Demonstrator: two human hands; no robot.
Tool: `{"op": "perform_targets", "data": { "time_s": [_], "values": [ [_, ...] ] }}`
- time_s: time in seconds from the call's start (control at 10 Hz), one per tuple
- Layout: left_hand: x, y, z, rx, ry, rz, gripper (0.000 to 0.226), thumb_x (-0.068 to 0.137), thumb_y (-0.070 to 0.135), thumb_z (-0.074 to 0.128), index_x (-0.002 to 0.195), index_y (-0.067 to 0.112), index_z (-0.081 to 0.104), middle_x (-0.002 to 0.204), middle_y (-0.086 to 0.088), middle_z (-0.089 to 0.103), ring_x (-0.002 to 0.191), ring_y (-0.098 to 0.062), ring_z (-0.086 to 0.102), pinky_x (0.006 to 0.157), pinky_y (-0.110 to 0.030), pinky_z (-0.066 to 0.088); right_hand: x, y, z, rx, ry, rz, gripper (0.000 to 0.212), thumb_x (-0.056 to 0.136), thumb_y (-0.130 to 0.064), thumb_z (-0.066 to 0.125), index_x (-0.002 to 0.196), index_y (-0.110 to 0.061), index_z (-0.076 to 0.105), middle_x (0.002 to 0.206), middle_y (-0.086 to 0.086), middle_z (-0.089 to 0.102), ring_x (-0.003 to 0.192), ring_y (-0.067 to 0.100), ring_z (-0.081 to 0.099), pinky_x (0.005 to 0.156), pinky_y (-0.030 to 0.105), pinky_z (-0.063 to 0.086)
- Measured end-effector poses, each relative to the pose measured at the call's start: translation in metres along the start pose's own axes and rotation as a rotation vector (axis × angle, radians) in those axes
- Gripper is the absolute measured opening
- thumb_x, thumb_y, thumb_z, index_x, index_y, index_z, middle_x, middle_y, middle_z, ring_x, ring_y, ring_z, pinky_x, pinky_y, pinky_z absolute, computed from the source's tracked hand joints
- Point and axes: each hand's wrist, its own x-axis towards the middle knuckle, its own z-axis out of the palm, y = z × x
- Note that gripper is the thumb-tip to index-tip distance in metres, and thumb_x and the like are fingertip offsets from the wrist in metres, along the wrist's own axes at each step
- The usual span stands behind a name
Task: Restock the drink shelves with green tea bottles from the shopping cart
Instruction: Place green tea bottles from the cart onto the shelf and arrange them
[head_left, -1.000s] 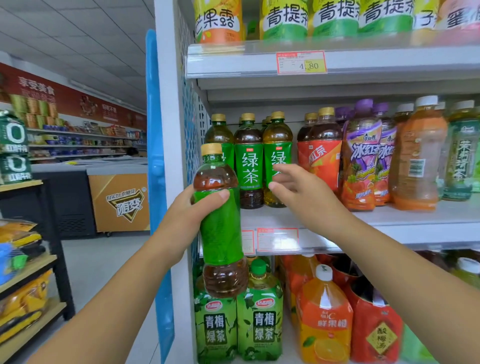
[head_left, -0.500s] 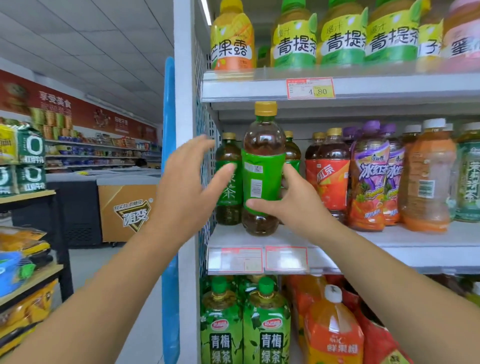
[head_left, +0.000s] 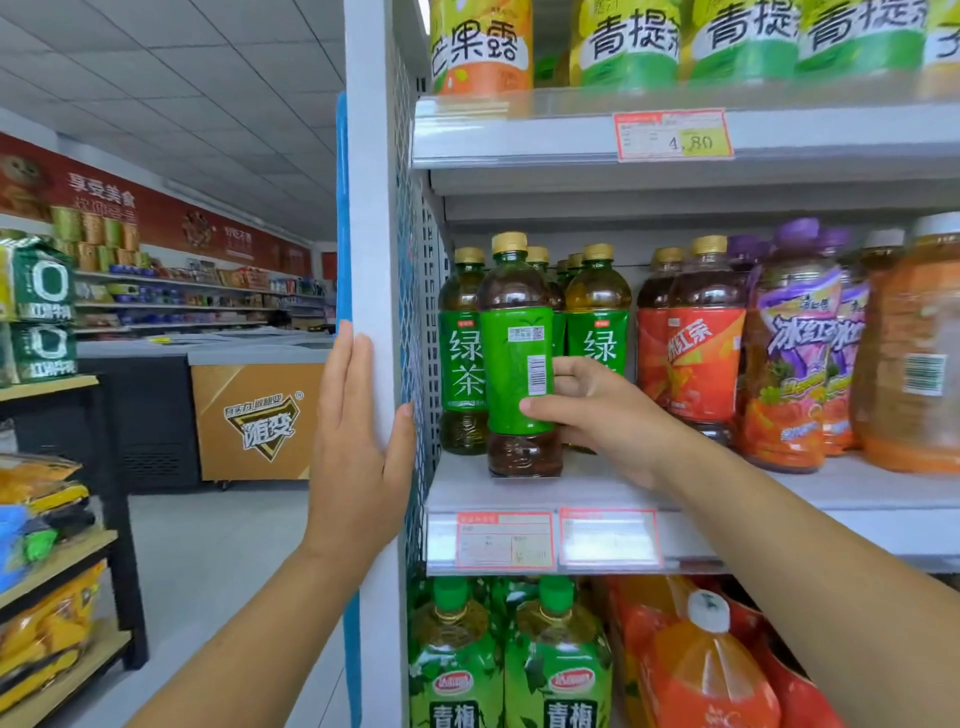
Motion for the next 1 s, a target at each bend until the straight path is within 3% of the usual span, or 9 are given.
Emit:
{"op": "perform_targets", "data": {
  "time_s": [0.1,0.2,0.3,0.5,0.6,0.7,0.8,0.9,1.0],
  "values": [
    [-0.001,-0.001,0.001,0.001,0.002,0.004,0.061,0.1,0.023,0.041,0.154,0.007,0.017,0.162,0.004,0.009,0.15,-0.005,0.006,0.119,-0.016,0.004,-0.003,-0.003,0.004,-0.095,0.043,0.003,0.062,0.073,-0.03,0.074,0.129,-0.022,0.049,0.12,-0.003,0.065,0.107,0.013,0.064,0.101,0.039,0.046],
    [-0.001,-0.003,0.002,-0.002,0.005,0.007,0.061,0.1,0.022,0.041,0.154,0.008,0.017,0.161,0.004,0.01,0.149,-0.003,0.006,0.119,-0.015,0.004,-0.011,-0.009,0.015,-0.214,0.1,-0.02,0.069,0.07,-0.045,0.08,0.128,-0.028,0.048,0.119,-0.01,0.06,0.107,0.009,0.059,0.091,0.028,0.047],
    [-0.002,-0.003,0.003,-0.021,0.02,0.007,0.061,0.1,0.022,0.043,0.154,0.007,0.019,0.161,0.003,0.012,0.148,0.001,0.006,0.119,-0.015,0.006,-0.014,-0.01,0.019,-0.27,0.194,-0.093,0.073,0.066,-0.043,0.084,0.126,-0.025,0.047,0.107,-0.012,0.06,0.098,0.007,0.061,0.079,0.022,0.049],
    [-0.004,-0.006,0.005,-0.031,0.064,0.019,0.062,0.098,0.021,0.047,0.153,0.005,0.022,0.159,0.0,0.018,0.147,0.003,0.009,0.12,-0.018,0.008,-0.009,-0.008,0.014,-0.188,0.091,-0.034,0.069,0.066,-0.037,0.084,0.121,-0.025,0.044,0.125,-0.003,0.056,0.111,0.011,0.057,0.101,0.033,0.045],
    [-0.004,-0.006,0.005,-0.027,0.069,0.017,0.062,0.098,0.021,0.048,0.152,0.004,0.022,0.158,0.0,0.019,0.146,0.003,0.009,0.12,-0.018,0.009,-0.012,-0.01,0.022,-0.287,0.09,-0.06,0.068,0.073,-0.043,0.077,0.13,-0.026,0.044,0.124,-0.004,0.053,0.108,0.01,0.056,0.092,0.029,0.046],
    [-0.005,-0.006,0.005,-0.025,0.064,0.01,0.062,0.099,0.022,0.047,0.153,0.006,0.021,0.159,0.002,0.018,0.146,0.004,0.008,0.12,-0.017,0.008,-0.014,-0.011,0.031,-0.422,0.212,-0.124,0.08,0.062,-0.056,0.081,0.126,-0.025,0.044,0.109,-0.005,0.056,0.098,0.011,0.058,0.081,0.029,0.048],
    [-0.005,-0.005,0.005,-0.032,0.065,0.006,0.062,0.099,0.022,0.047,0.153,0.007,0.021,0.158,0.003,0.017,0.146,0.005,0.008,0.119,-0.015,0.007,-0.014,-0.012,0.031,-0.351,0.196,-0.138,0.066,0.067,-0.04,0.084,0.115,-0.025,0.043,0.102,-0.006,0.06,0.091,0.01,0.061,0.08,0.029,0.051],
    [-0.005,-0.005,0.005,-0.043,0.069,-0.003,0.062,0.098,0.02,0.048,0.153,0.007,0.021,0.159,0.002,0.018,0.146,0.004,0.009,0.118,-0.015,0.008,-0.014,-0.012,0.029,-0.316,0.138,-0.123,0.064,0.073,-0.035,0.081,0.122,-0.022,0.041,0.113,-0.002,0.063,0.095,0.011,0.064,0.087,0.034,0.053],
    [-0.005,-0.005,0.005,-0.045,0.072,-0.004,0.063,0.098,0.02,0.048,0.153,0.007,0.021,0.159,0.002,0.018,0.146,0.004,0.01,0.118,-0.015,0.008,-0.016,-0.013,0.032,-0.399,0.169,-0.142,0.066,0.072,-0.042,0.08,0.122,-0.025,0.041,0.112,-0.008,0.058,0.093,0.008,0.061,0.079,0.028,0.05]
  ]
}}
